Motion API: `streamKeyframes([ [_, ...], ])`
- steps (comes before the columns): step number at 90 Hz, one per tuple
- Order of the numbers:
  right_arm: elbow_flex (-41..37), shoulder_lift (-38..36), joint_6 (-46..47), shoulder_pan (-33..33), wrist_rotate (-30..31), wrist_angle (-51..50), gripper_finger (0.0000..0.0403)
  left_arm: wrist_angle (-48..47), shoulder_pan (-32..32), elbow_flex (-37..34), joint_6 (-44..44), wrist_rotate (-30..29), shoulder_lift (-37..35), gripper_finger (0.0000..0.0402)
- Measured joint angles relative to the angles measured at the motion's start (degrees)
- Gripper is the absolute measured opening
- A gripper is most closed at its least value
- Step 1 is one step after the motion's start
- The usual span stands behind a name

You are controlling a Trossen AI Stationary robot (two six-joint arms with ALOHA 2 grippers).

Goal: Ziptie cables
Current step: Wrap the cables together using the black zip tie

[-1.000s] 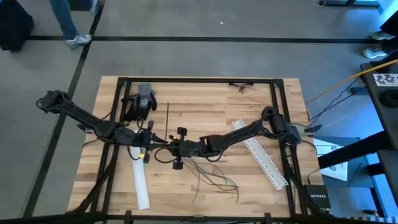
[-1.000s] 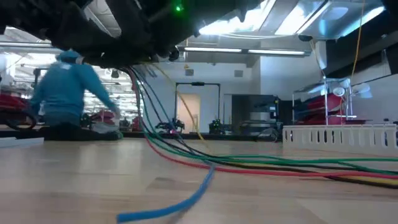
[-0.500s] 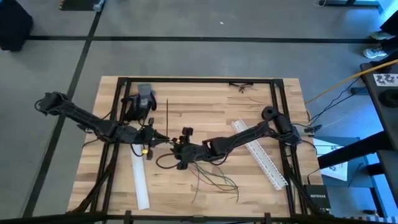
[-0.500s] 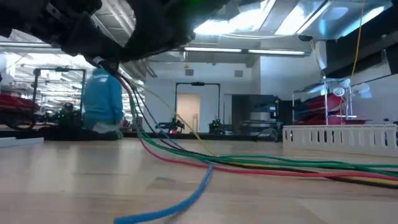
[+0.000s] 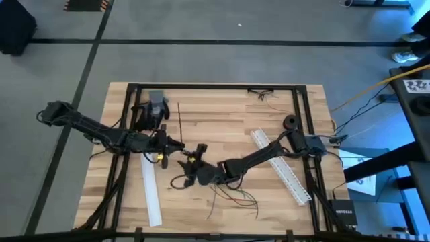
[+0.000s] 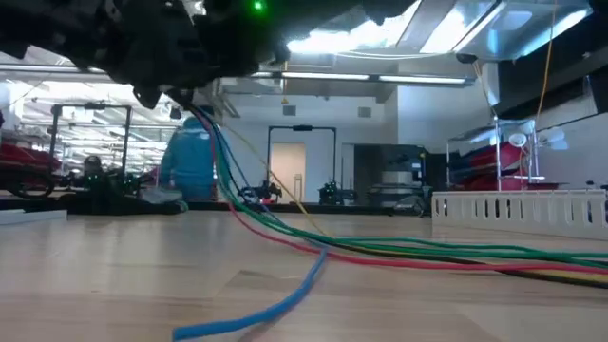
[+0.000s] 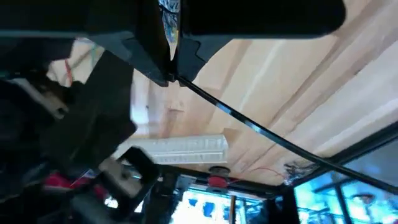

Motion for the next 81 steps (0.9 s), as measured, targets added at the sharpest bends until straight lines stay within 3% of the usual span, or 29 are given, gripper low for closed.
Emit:
streamKeyframes([
  [13,-0.19,0.37,-2.65,-0.42,2.85,1.32,0.0165,0.12,1.12,0.00,-0.68,-0.01,0.02,0.0014],
  [41,-0.13,0.85,-4.45,-3.49,-0.03,2.54,0.0165,0.76,3.68,0.00,-3.83,-0.27,0.65,0.0014],
  [81,-0.22,3.30,-1.79,-8.22,-3.06,-2.41,0.0165,5.58,9.22,-0.11,-10.82,-0.88,11.68,0.0014],
])
